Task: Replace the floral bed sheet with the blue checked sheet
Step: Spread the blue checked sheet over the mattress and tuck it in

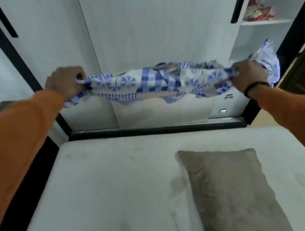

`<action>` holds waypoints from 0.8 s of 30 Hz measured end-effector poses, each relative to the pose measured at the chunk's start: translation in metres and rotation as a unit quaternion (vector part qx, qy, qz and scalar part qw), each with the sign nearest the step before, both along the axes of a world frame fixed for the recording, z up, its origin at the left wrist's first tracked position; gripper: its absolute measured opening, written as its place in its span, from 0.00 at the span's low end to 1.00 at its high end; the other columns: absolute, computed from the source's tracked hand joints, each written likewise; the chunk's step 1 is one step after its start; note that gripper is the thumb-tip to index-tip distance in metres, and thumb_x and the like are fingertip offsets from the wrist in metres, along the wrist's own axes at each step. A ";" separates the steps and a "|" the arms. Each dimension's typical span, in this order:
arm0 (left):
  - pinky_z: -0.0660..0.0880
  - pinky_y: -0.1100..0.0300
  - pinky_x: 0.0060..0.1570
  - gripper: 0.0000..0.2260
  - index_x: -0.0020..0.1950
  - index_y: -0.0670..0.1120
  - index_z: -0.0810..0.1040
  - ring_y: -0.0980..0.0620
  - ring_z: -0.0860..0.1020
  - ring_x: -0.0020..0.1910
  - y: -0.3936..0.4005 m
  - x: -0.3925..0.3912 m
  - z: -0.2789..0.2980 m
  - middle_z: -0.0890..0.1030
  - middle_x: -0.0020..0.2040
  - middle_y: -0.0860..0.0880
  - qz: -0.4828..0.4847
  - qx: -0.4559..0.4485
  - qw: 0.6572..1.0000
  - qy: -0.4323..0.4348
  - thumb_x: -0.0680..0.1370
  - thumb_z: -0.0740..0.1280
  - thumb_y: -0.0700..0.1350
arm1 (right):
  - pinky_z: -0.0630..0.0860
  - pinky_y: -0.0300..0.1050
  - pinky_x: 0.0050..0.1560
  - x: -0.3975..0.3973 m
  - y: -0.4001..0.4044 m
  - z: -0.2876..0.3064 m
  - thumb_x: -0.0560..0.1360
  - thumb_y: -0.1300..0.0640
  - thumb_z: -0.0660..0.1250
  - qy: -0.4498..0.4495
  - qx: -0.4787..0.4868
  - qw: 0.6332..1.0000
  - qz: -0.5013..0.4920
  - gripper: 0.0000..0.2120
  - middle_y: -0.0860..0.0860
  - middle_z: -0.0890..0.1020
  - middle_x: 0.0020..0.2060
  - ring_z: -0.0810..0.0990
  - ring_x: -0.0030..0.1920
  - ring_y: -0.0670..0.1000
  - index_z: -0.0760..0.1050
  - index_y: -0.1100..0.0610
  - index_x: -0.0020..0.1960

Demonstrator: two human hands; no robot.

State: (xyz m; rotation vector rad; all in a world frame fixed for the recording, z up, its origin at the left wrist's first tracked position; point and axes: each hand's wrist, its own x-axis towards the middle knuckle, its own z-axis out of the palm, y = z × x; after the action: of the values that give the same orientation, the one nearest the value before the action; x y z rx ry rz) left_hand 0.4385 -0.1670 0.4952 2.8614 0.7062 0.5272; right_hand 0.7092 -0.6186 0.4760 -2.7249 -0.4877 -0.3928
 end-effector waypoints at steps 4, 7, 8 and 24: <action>0.78 0.52 0.40 0.09 0.41 0.48 0.79 0.43 0.80 0.40 -0.037 -0.037 -0.137 0.81 0.40 0.45 0.050 -0.108 0.989 0.085 0.68 0.77 0.37 | 0.76 0.57 0.46 -0.039 -0.059 -0.139 0.76 0.59 0.66 0.043 -0.067 0.995 0.056 0.05 0.62 0.82 0.49 0.81 0.50 0.67 0.81 0.56 0.48; 0.78 0.52 0.39 0.13 0.38 0.54 0.75 0.43 0.80 0.38 -0.068 -0.068 -0.248 0.78 0.37 0.50 0.043 -0.139 0.981 0.126 0.65 0.79 0.47 | 0.79 0.57 0.42 -0.055 -0.087 -0.226 0.74 0.66 0.66 0.069 -0.091 0.990 0.084 0.05 0.61 0.82 0.43 0.82 0.45 0.65 0.79 0.59 0.42; 0.77 0.54 0.40 0.14 0.38 0.55 0.75 0.44 0.79 0.39 -0.080 -0.076 -0.283 0.78 0.39 0.51 0.045 -0.148 0.979 0.135 0.63 0.80 0.50 | 0.79 0.58 0.40 -0.059 -0.097 -0.255 0.74 0.66 0.66 0.092 -0.096 0.988 0.084 0.06 0.60 0.81 0.43 0.81 0.45 0.65 0.78 0.59 0.41; 0.70 0.50 0.66 0.10 0.60 0.55 0.77 0.49 0.75 0.66 -0.174 -0.193 -0.491 0.77 0.66 0.50 0.104 -0.083 0.892 0.433 0.80 0.63 0.53 | 0.78 0.49 0.46 -0.185 -0.205 -0.394 0.76 0.55 0.65 0.354 -0.291 0.887 0.056 0.03 0.53 0.83 0.51 0.82 0.53 0.58 0.77 0.50 0.48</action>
State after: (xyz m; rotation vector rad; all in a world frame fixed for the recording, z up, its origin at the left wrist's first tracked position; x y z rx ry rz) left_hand 0.2453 -0.3411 0.0041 2.7693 1.0978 -0.8288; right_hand 0.5243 -0.8239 0.0816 -3.0708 -0.6056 0.9038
